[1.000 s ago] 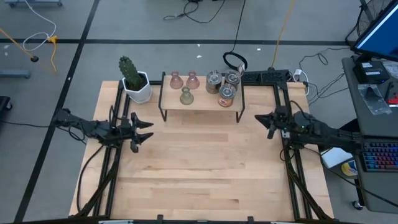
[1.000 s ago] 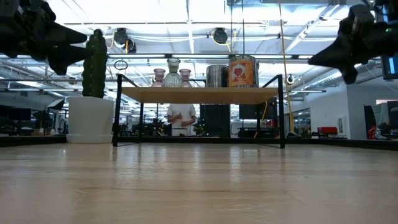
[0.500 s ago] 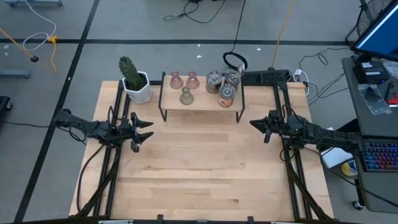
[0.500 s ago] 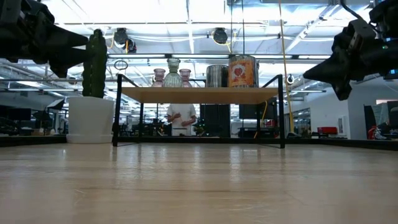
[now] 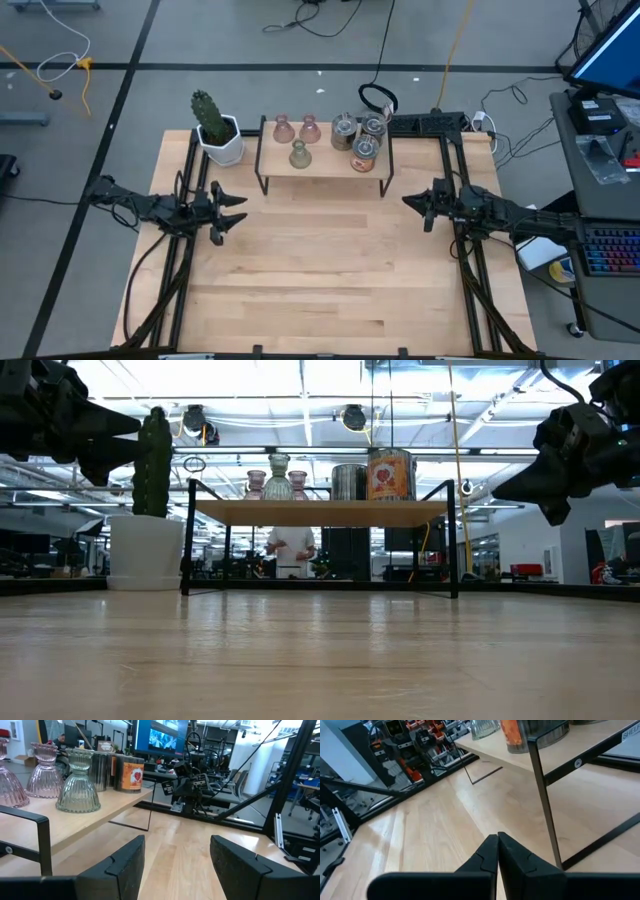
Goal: Pick & Place candle stick holders
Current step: Return to Home Position
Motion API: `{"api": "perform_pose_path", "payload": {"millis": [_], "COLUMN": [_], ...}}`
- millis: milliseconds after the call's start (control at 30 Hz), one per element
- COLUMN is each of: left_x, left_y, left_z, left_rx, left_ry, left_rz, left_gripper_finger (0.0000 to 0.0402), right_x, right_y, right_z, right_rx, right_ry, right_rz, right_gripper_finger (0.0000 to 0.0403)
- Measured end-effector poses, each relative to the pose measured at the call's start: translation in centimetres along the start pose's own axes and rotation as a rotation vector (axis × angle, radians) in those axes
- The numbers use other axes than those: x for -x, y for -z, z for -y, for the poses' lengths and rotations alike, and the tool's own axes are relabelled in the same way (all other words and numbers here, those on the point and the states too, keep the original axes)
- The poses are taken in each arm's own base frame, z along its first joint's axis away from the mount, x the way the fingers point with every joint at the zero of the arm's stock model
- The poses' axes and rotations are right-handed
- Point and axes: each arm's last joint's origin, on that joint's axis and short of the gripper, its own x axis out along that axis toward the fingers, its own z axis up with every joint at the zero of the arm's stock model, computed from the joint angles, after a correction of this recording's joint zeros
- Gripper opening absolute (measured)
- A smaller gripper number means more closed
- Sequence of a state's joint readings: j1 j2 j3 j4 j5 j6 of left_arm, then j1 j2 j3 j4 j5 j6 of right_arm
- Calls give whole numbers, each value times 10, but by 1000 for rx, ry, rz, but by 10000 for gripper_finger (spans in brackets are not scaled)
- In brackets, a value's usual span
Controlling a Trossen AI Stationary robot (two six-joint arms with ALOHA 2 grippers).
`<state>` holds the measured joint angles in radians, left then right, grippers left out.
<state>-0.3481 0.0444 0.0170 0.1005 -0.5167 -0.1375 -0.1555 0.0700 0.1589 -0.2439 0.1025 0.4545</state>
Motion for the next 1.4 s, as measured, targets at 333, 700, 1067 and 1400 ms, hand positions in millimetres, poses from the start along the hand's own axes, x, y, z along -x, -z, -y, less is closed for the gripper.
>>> {"api": "perform_pose_path", "payload": {"millis": [333, 700, 1067, 1400], "left_x": [0, 0, 0, 0], "left_y": [0, 0, 0, 0], "left_z": [0, 0, 0, 0], "left_rx": [21, 23, 23, 23], "left_ry": [0, -1, -2, -1], "left_rz": [0, 0, 0, 0], "left_gripper_finger": [223, 223, 223, 223], "right_x": [0, 0, 0, 0], "right_y": [1, -6, -4, -5], "right_z": [-3, -5, -5, -5], "right_rx": [63, 173, 157, 148], "right_ry": [-96, -102, -100, -102], "right_rz": [-40, 58, 43, 47], "right_gripper_finger": [4, 1, 1, 4]}}
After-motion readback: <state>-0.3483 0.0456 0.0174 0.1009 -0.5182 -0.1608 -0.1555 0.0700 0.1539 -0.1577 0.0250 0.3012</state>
